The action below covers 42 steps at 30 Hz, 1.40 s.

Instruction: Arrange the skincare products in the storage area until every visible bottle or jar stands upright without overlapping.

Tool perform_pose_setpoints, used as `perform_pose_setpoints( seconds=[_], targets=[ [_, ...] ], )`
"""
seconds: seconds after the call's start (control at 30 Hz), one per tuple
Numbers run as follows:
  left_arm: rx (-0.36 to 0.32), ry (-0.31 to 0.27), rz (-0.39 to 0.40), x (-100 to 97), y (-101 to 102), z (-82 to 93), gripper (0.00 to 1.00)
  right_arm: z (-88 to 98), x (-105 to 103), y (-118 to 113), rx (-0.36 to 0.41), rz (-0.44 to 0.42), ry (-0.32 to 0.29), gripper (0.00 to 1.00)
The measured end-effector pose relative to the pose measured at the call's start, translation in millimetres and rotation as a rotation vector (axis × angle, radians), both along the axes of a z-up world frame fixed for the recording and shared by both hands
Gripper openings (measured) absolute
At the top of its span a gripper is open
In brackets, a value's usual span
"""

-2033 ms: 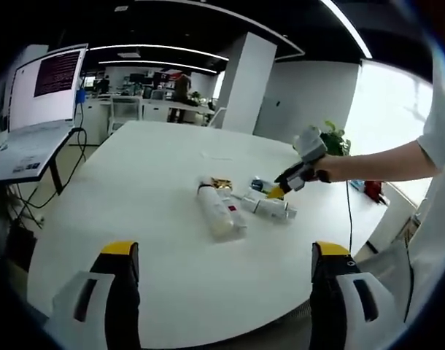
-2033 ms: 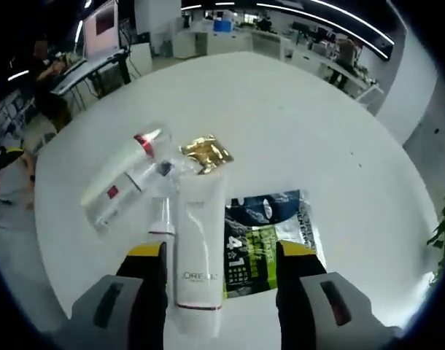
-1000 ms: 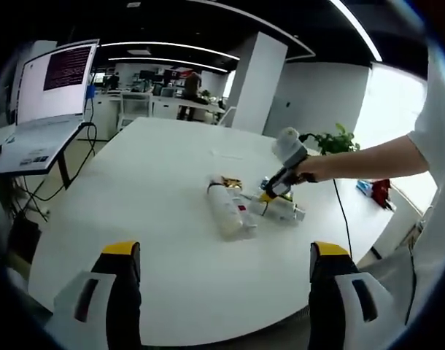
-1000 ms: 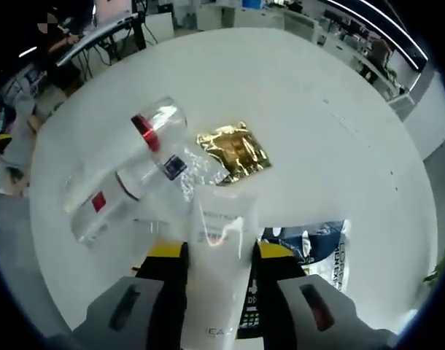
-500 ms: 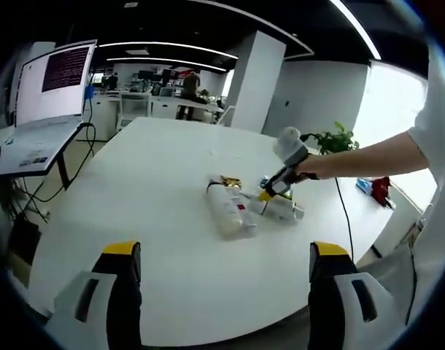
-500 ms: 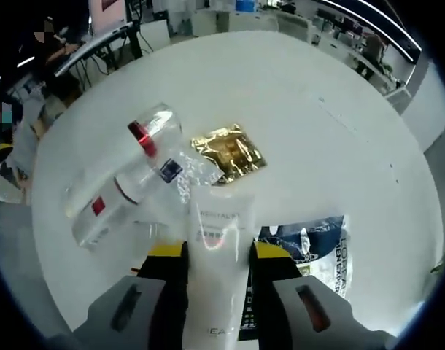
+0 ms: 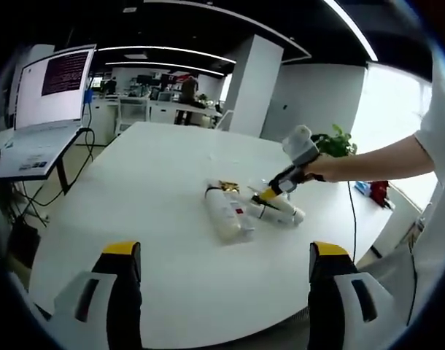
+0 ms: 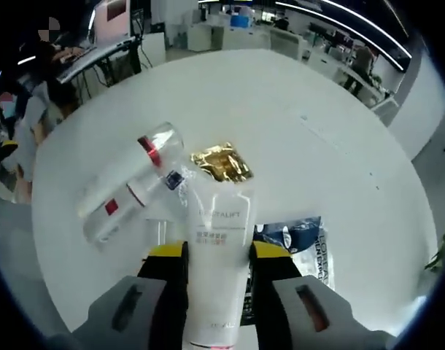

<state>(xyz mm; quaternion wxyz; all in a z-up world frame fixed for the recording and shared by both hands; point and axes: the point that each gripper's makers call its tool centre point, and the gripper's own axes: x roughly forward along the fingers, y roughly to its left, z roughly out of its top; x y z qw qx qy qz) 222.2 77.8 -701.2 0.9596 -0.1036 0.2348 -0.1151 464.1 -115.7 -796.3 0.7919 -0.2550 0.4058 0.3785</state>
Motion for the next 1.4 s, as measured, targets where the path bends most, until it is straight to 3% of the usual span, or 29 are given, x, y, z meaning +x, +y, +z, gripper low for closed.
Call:
perform_pose_setpoints(
  seconds=[0.37,0.67,0.83,1.1,1.4],
  targets=[
    [0.026,-0.015,-0.050,-1.0,-7.4,1.3,0.88,46.0,-14.4,-27.4,0.115,-0.114,-0.161,0.32],
    [0.059,-0.024,-0.109,-3.5,-17.4,1.6,0.87,65.8,-47.0,-51.5,0.193,-0.188,-0.252,0.31],
    [0.030,-0.031,-0.113,-3.1,-18.8,3.1,0.86,82.1,-66.1,-63.8,0.227,-0.226,-0.304,0.31],
    [0.065,-0.032,-0.194,-7.9,-37.7,3.8,0.86,93.2,-92.9,-71.7,0.272,-0.234,-0.354,0.31],
    [0.067,-0.032,-0.238,-8.8,-42.4,5.1,0.86,96.4,-128.9,-69.8,0.303,-0.279,-0.386,0.31]
  ],
)
